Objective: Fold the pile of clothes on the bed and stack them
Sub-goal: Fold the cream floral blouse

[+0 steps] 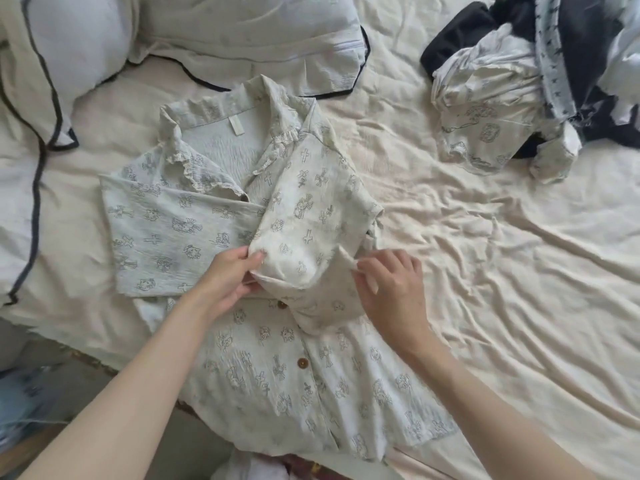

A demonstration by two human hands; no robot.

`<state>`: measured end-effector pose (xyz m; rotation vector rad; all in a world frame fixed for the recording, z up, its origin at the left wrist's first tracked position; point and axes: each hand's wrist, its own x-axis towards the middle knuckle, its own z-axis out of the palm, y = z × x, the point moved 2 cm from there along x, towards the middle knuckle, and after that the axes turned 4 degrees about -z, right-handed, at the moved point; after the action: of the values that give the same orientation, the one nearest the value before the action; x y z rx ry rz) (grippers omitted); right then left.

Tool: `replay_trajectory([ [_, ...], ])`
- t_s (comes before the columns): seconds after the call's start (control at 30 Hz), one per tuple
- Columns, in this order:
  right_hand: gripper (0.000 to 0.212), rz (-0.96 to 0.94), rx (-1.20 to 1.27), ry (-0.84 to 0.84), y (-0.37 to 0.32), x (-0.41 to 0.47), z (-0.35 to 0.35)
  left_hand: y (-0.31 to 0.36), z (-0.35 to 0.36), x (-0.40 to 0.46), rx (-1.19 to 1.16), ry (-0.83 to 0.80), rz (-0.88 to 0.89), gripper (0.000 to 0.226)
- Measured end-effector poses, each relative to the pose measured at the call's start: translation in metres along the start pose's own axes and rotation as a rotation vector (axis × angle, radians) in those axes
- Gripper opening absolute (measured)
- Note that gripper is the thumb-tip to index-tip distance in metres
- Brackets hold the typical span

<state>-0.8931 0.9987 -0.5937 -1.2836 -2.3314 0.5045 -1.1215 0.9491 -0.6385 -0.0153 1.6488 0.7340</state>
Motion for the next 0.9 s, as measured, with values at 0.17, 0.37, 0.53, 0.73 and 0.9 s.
replay_trajectory([
  [0.17, 0.024, -0.006, 0.507, -0.909, -0.048, -0.038, 0.014, -0.018, -0.031, 0.003, 0.194, 0.182, 0.016, 0.022],
  [0.37, 0.024, 0.545, 0.566, -0.357, -0.008, 0.012, 0.026, 0.035, -0.013, 0.018, 0.835, 0.326, 0.442, 0.030],
  [0.53, 0.020, 0.991, 0.620, -0.132, 0.052, 0.058, 0.038, 0.093, 0.045, 0.043, 1.005, 0.223, 0.780, 0.036],
  [0.73, 0.028, 1.357, 1.085, -0.151, 0.069, 0.070, 0.059, 0.140, 0.083, 0.094, 1.072, 0.352, 0.691, 0.035],
  [0.9, 0.013, 1.572, 1.318, -0.129, 0.082, 0.074, 0.064, 0.166, 0.100, 0.120, 0.863, 0.499, 0.507, 0.018],
])
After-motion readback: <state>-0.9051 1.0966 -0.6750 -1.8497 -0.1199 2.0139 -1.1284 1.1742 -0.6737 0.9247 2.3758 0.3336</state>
